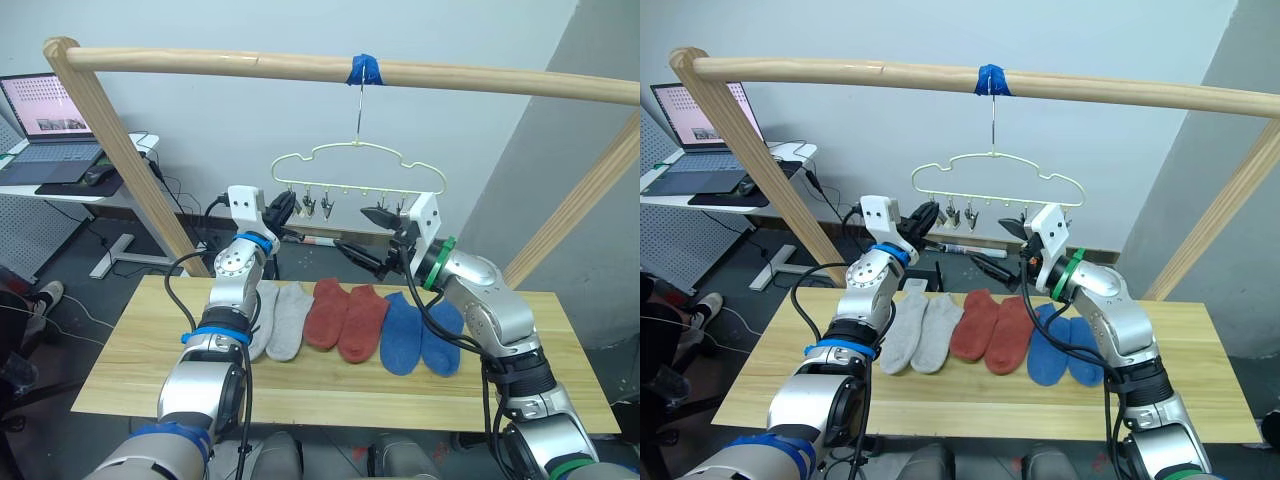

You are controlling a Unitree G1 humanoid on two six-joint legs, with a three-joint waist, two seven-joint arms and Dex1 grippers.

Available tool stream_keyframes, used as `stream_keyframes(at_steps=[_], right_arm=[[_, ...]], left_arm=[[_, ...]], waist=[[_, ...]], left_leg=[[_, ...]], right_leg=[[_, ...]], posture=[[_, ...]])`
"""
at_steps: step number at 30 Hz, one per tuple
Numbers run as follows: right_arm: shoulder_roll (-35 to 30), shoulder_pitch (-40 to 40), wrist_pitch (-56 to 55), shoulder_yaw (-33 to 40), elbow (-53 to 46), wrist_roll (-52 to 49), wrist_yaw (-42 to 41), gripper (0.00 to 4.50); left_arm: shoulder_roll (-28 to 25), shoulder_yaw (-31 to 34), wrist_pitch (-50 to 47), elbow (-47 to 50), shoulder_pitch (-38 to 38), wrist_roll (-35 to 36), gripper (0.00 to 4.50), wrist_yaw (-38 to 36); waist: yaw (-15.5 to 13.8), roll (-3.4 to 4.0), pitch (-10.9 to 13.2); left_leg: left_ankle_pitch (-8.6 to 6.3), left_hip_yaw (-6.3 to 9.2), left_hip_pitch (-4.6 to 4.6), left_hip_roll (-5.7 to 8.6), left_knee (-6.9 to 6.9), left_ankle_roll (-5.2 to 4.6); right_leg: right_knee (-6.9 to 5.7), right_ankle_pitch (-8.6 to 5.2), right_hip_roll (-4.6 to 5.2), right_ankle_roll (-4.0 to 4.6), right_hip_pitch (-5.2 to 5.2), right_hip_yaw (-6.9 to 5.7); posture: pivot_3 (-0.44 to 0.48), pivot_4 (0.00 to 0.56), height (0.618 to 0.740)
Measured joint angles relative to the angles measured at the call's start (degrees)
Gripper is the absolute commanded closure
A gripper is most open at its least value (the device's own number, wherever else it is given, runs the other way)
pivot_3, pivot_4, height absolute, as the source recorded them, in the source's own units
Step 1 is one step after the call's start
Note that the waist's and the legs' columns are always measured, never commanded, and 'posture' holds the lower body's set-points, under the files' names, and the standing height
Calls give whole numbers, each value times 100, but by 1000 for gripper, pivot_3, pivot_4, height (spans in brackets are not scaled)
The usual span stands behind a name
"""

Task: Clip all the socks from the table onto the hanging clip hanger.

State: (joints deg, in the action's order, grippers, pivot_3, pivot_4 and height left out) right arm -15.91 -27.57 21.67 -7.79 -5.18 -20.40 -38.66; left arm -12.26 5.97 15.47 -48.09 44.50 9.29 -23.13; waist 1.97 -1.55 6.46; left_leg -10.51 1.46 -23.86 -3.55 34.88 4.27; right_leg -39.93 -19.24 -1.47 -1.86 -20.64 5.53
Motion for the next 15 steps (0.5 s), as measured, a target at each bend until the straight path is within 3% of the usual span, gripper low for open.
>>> stream_keyframes(at_steps=[6, 10, 15], right_arm=[[-377, 685, 96, 123, 134, 460, 495, 0], [-765, 1312, 139, 364, 952, 1041, 1089, 0], [-859, 1276, -54, 422, 1630, 1421, 1287, 0]], left_arm=[[-231, -71, -430, 765, -369, -153, 4488, 19], [-435, -97, -1146, 1643, -712, -86, 4488, -132], [-471, -95, -1773, 2151, -886, -12, 4488, -193]], waist=[[-13, 0, 0], [-24, 1, 0], [90, 4, 2]], left_leg=[[0, -1, -1, 0, -1, 0], [0, -4, 3, 1, 0, 0], [1, -3, 11, -9, 1, -1]], right_leg=[[0, 2, 1, 4, 0, 2], [-2, 0, 2, 1, 1, 4], [-6, -8, -12, -14, 2, 12]], posture=[[5, 88, 740], [5, 89, 740], [5, 86, 740]])
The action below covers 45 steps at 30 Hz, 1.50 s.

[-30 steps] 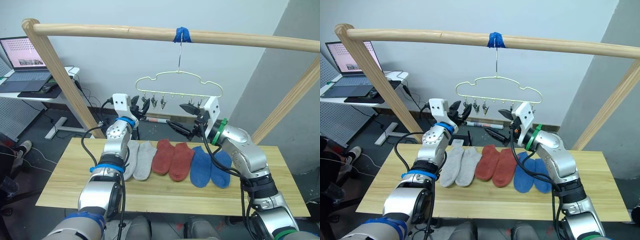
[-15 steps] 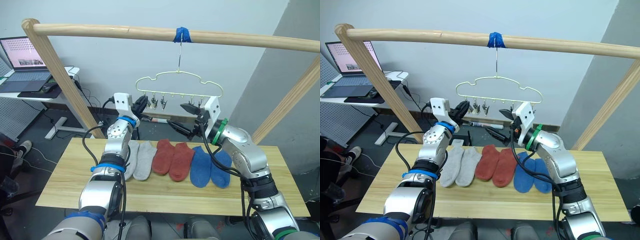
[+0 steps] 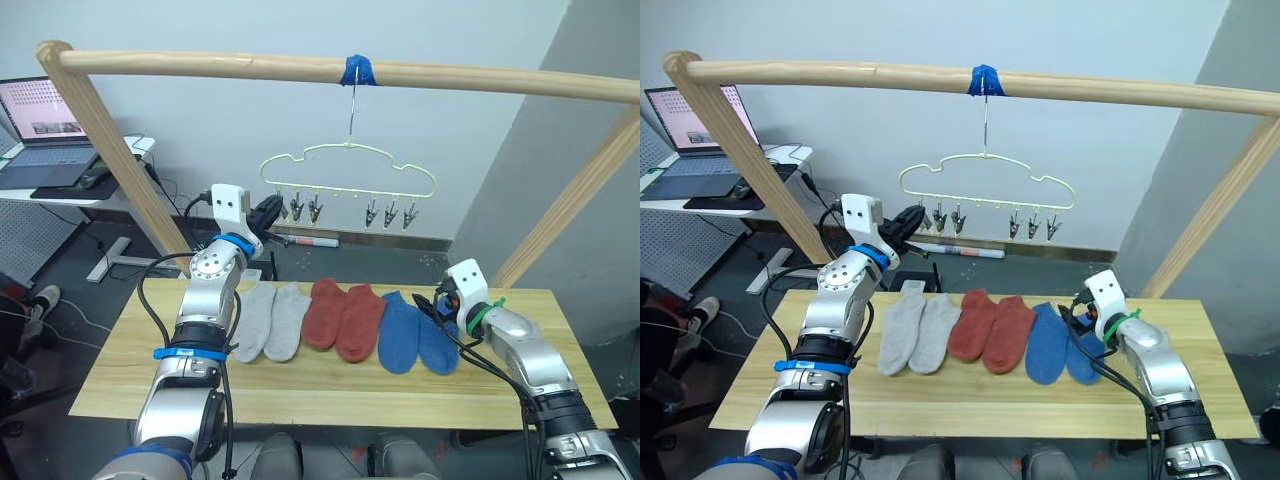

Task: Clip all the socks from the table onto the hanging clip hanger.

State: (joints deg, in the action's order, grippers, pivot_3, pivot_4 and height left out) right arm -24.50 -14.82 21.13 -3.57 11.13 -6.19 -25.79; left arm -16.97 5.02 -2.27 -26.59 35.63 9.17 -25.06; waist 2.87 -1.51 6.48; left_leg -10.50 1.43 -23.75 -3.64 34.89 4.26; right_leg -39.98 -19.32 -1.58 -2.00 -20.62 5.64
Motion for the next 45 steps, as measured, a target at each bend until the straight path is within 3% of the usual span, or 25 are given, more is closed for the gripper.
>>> stream_keyframes(at_steps=[4, 7, 17, 20, 31, 39, 45], right_arm=[[-6, -655, -434, -103, 1932, 497, 211, 0], [62, -808, -596, -220, 2637, 645, 157, 0], [117, -686, -784, -201, 2837, 723, -53, 0], [210, -604, -714, -108, 2741, 697, -64, 560], [218, -160, -691, -82, 2223, 704, -248, 4376], [93, 318, -520, 69, 1592, 646, -297, 4476], [-146, 788, -60, -111, 354, 321, -1127, 4476]], left_arm=[[-42, 11, -258, 280, -148, 76, 4488, -61], [-37, 30, -362, 427, -176, 103, 4488, -46], [-17, 36, -530, 806, -424, 135, 4488, -38], [-17, 35, -569, 836, -452, 135, 4500, -39], [-20, 36, -604, 905, -472, 135, 4500, -45], [-18, 31, -603, 903, -479, 134, 4500, -55], [-12, 29, -603, 893, -474, 135, 4500, -63]], waist=[[35, 0, 0], [32, 0, 0], [17, 0, 0], [23, 0, -1], [-4, 0, -1], [17, 0, 0], [13, 0, 0]], left_leg=[[0, 0, 3, 2, 5, 0], [0, 1, 0, 2, 3, 0], [0, 3, 4, 2, 4, 0], [0, 3, 9, 2, 4, 0], [0, 3, 12, 3, 4, 0], [0, 2, 12, 3, 4, 0], [-1, 3, 9, 3, 3, 0]], right_leg=[[3, 2, 2, 2, 8, 1], [3, 10, 2, 17, 7, 0], [3, 7, 3, 10, 13, -2], [2, 5, 3, 7, 17, -2], [2, 5, 4, 7, 21, -2], [2, 0, 4, -1, 19, 0], [4, -1, 4, -3, 18, -2]], posture=[[9, 84, 740], [9, 84, 740], [30, 77, 740], [32, 69, 740], [24, 70, 740], [7, 76, 740], [4, 77, 740]])
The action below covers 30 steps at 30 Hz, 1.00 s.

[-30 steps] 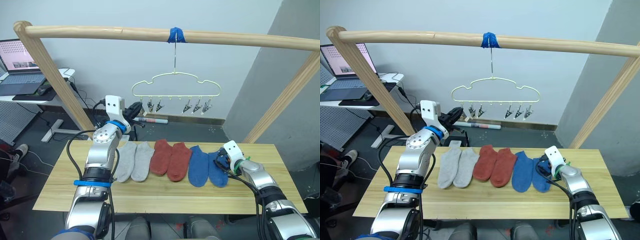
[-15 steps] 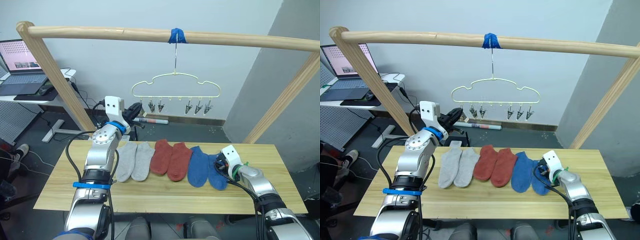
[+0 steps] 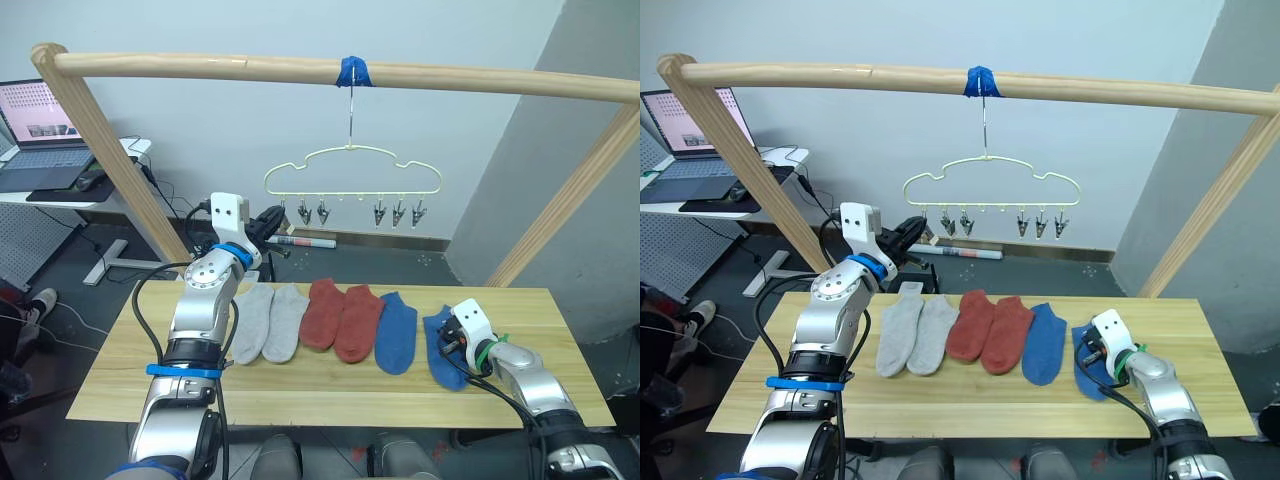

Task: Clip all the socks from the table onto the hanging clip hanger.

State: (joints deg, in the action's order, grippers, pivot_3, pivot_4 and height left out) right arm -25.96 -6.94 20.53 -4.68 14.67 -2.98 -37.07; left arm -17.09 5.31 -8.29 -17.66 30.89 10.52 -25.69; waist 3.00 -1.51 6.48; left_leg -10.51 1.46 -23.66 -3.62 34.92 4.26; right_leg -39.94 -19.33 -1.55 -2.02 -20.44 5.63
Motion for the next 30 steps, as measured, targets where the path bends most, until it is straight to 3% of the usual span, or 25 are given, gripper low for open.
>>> stream_keyframes(at_steps=[3, 8, 16, 22, 30], right_arm=[[-133, 119, 187, -97, -326, -42, -199, 4476], [-835, 388, 279, -187, -691, 179, -336, 2901], [-329, 520, 955, 380, -1364, -285, 122, 132], [175, 203, 1279, 669, -907, -488, 619, 57], [365, -94, 872, 143, 182, -82, 845, 57]], left_arm=[[1, -4, 0, -4, 1, 0, 4500, -3], [-2, 10, 4, -12, 7, 1, 4500, 2], [-3, 12, 11, -11, -32, 29, 4500, 0], [-3, 5, 11, -22, -22, 36, 4500, 2], [-5, -2, 7, -82, 44, 36, 4500, 9]], waist=[[5, 0, 0], [-18, 0, 0], [7, 0, 1], [9, -1, 1], [13, 0, 2]], left_leg=[[0, 0, 1, 1, 1, 0], [0, -2, 2, 2, 2, 0], [0, -1, 4, -1, 0, 0], [0, -2, 5, -1, 1, 0], [0, -3, 2, -2, -2, 0]], right_leg=[[-1, 0, 0, 0, 0, 0], [1, -1, 1, -1, 1, 3], [1, -2, -4, -3, 2, 4], [1, -2, -3, -3, 2, 5], [4, -2, -4, -3, -1, 7]], posture=[[6, 81, 740], [7, 88, 740], [1, 92, 740], [-2, 95, 740], [15, 99, 740]])
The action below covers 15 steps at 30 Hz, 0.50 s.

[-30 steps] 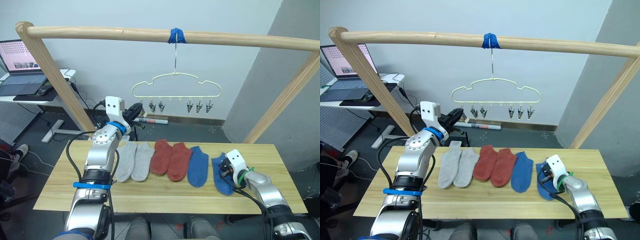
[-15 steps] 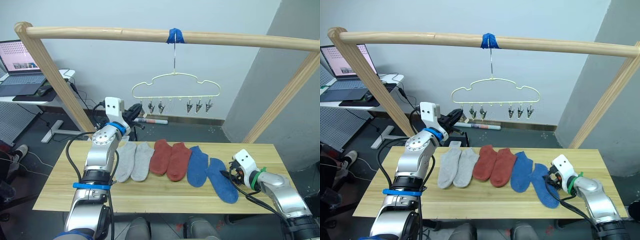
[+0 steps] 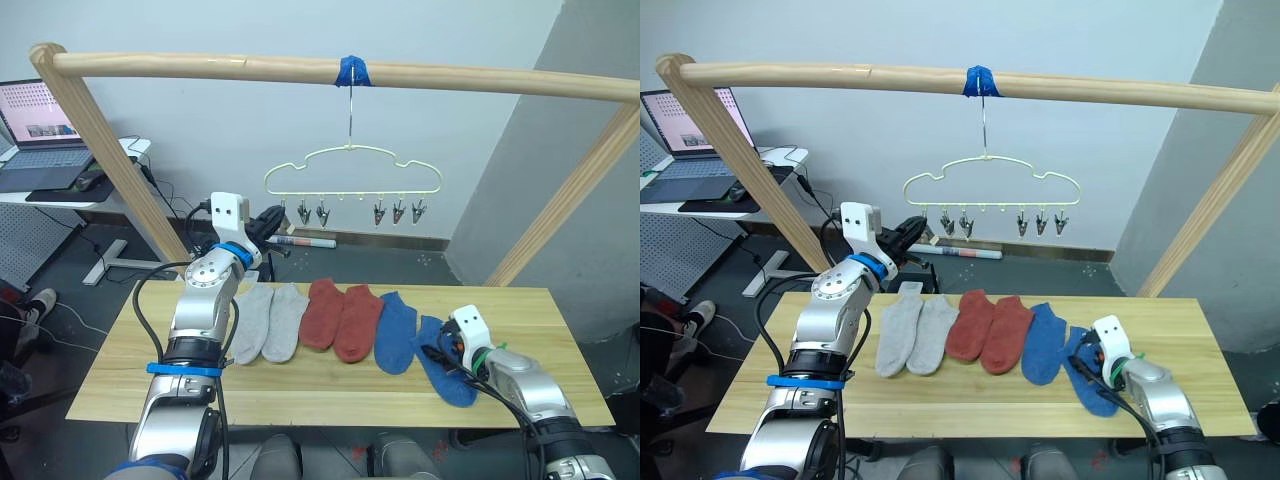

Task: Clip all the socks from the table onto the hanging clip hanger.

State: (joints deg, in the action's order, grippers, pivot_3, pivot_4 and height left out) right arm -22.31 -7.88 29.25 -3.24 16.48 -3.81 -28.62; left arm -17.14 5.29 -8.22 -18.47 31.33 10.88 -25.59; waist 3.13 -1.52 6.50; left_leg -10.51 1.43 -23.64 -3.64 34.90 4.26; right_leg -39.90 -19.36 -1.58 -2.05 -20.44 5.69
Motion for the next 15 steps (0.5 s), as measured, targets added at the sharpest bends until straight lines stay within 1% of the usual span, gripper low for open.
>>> stream_keyframes(at_steps=[3, 6, 9, 13, 15], right_arm=[[-14, -30, -219, -27, 184, 57, 12, 57], [-13, -88, -414, -13, 411, 53, 8, 644], [-13, -100, -497, -8, 482, 47, -10, 1606], [-14, -100, -545, -11, 514, 38, -75, 3091], [-13, -91, -591, -13, 524, 34, -124, 3728]], left_arm=[[0, 4, -3, 5, -11, 1, 4500, 6], [-1, 5, -12, 19, -34, 2, 4500, 14], [-2, 9, -14, 52, -77, 3, 4500, 19], [-10, 13, -18, 99, -99, 4, 4500, 36], [-10, 13, -24, 116, -106, 6, 4500, 56]], waist=[[-7, 0, 0], [-6, -3, 2], [-4, -3, 2], [-6, -3, 2], [-8, -3, 2]], left_leg=[[0, 2, 3, 0, 2, 0], [0, 1, 29, 0, 1, 0], [0, 0, 33, 0, 1, 0], [0, 0, 33, 0, 1, 0], [0, 0, 33, 0, 1, 0]], right_leg=[[1, 0, 0, 0, 5, -2], [1, 0, 0, -1, 28, -2], [1, -1, 0, -1, 31, 0], [1, -1, 0, -1, 31, 1], [1, -1, 0, -1, 31, 1]], posture=[[21, 99, 740], [32, 101, 740], [36, 101, 740], [43, 100, 740], [43, 100, 740]])
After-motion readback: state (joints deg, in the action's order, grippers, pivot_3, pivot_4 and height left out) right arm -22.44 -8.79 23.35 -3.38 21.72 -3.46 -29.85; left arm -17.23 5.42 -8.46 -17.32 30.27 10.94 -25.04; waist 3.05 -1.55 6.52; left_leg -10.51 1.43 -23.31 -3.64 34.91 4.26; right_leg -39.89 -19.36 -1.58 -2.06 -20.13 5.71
